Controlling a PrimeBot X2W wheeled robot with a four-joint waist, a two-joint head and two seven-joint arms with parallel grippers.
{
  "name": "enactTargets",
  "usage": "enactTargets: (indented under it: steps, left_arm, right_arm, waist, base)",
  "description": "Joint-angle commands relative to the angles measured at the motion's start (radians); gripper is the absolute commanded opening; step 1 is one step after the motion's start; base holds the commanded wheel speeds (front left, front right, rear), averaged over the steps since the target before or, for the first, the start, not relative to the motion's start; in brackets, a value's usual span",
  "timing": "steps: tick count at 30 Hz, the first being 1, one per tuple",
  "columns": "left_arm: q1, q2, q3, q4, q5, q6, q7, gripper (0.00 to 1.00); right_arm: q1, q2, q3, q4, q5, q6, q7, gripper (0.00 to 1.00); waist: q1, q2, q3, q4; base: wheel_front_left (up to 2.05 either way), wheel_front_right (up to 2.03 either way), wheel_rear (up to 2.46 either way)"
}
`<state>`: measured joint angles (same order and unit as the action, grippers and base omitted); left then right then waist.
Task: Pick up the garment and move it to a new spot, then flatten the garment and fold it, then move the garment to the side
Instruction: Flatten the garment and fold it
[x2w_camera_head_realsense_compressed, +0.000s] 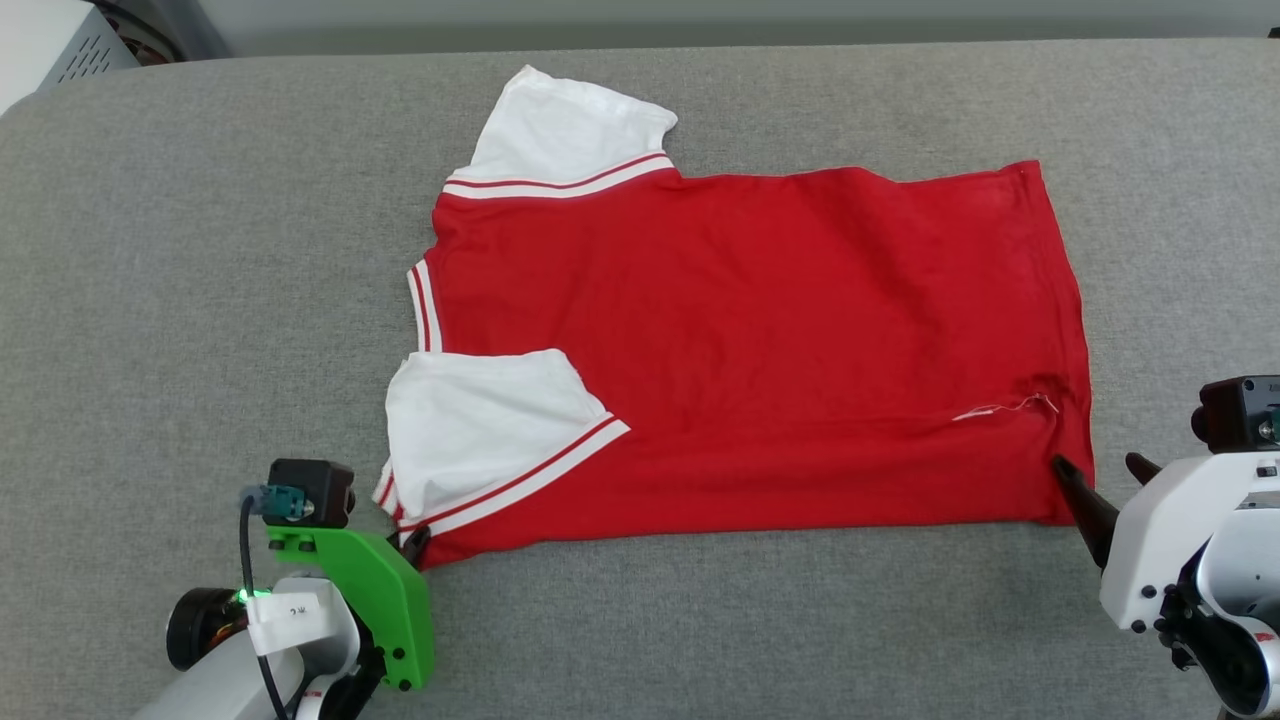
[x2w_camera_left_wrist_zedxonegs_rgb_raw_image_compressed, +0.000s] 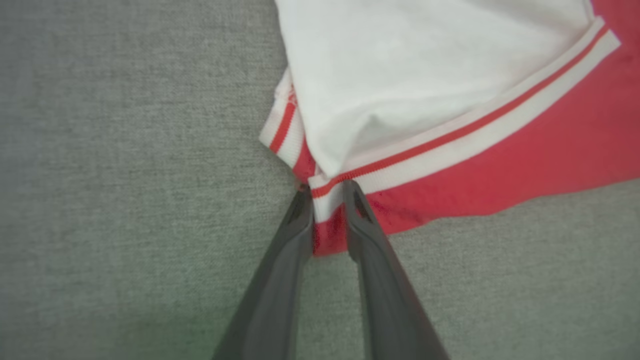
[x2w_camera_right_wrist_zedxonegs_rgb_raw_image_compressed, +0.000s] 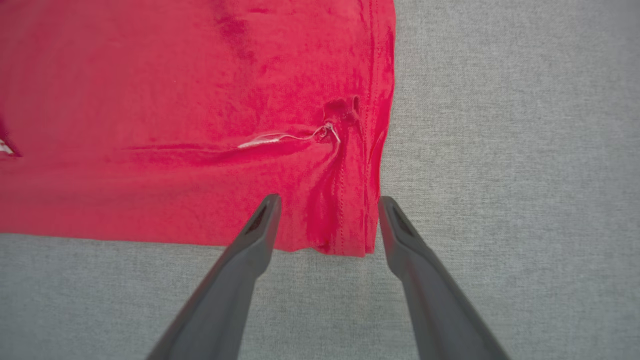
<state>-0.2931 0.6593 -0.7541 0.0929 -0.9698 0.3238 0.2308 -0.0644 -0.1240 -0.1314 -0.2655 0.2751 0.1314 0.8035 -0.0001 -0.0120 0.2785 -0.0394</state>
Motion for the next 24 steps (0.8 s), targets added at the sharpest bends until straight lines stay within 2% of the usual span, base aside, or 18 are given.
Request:
enactTargets:
  steps: [1,6,12,18,24]
  left_arm:
    - [0.033,-0.018,-0.034,0.032,-0.011,-0.008,0.020,0.00]
    - [0.027,-0.025,-0.024,0.003,0.008,-0.015,-0.033,0.00]
    - [0.012,-0.014,-0.009,-0.090,0.044,0.009,-0.077,0.00]
    - [-0.007,0.008,-0.009,-0.204,0.078,0.040,-0.070,0.00]
    - [-0.012,0.019,-0.012,-0.270,0.089,0.062,-0.054,0.00]
  right_arm:
    - [-0.011,-0.006,-0.004,0.004,-0.008,-0.001,-0.008,1.00]
    - [-0.012,-0.014,-0.031,0.018,-0.031,-0.001,0.001,1.00]
    - [-0.020,-0.022,-0.045,0.075,-0.065,-0.001,0.039,1.00]
    - [-0.047,-0.022,-0.063,0.183,-0.120,-0.001,0.027,1.00]
    - [-0.064,0.016,-0.081,0.295,-0.150,-0.001,0.001,1.00]
  waist:
    - [0.0001,0.0120,-0.009,0.005]
    - [0.0001,0.0120,-0.033,0.023]
    - [0.0001,0.0120,-0.043,0.050]
    - [0.0001,0.0120,-0.033,0.074]
    - [0.0001,0.0120,-0.018,0.090]
  base:
    - [0.00,0.00,0.00]
    - [0.00,0.00,0.00]
    - [0.00,0.00,0.00]
    - [0.00,0.00,0.00]
    - [0.00,0.00,0.00]
